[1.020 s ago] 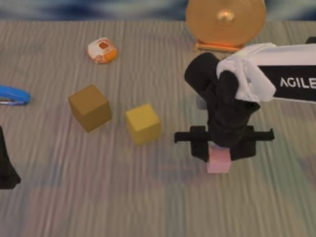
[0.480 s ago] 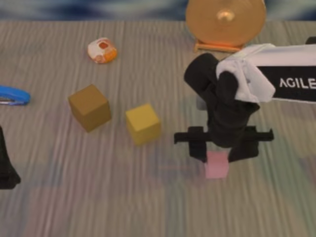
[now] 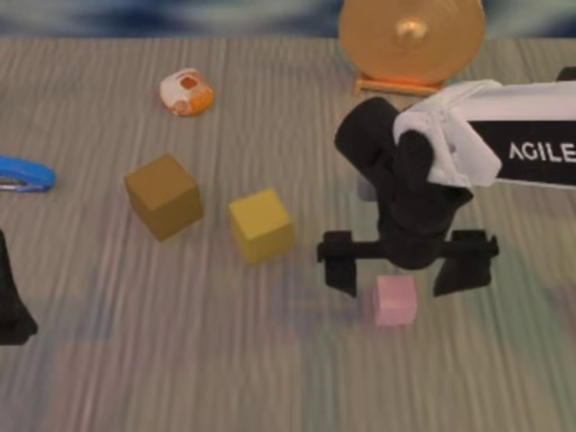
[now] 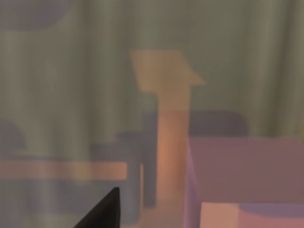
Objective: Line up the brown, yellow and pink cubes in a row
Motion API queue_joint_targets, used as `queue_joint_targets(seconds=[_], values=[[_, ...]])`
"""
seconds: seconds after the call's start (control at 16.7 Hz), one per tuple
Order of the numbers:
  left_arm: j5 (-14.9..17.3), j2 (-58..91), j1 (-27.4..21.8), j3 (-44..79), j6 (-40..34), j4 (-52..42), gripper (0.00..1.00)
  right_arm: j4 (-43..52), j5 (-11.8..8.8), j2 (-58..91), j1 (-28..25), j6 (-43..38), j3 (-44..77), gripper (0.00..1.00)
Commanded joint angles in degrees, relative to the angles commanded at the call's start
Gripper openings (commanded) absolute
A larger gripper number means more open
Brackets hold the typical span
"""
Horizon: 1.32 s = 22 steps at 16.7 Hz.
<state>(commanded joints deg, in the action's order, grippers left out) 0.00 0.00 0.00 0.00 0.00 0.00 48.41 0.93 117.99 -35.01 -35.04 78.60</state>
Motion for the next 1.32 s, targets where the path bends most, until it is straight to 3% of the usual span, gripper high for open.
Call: queue_joint_targets(seconds=[0.36, 0.78, 1.32], values=[[0.0, 0.0, 0.0, 0.0, 0.0, 0.0, 1.0, 1.0, 0.0, -0.3, 0.1, -0.1, 0.9, 1.0], [0.0, 0.0, 0.0, 0.0, 0.0, 0.0, 1.0, 14.0, 0.0, -5.3, -0.5, 0.0, 8.6, 1.0], [0.9, 5.1, -2.2, 5.7, 1.5, -4.3, 1.0, 11.0, -0.2, -10.1, -1.0, 1.9, 4.1, 1.0]])
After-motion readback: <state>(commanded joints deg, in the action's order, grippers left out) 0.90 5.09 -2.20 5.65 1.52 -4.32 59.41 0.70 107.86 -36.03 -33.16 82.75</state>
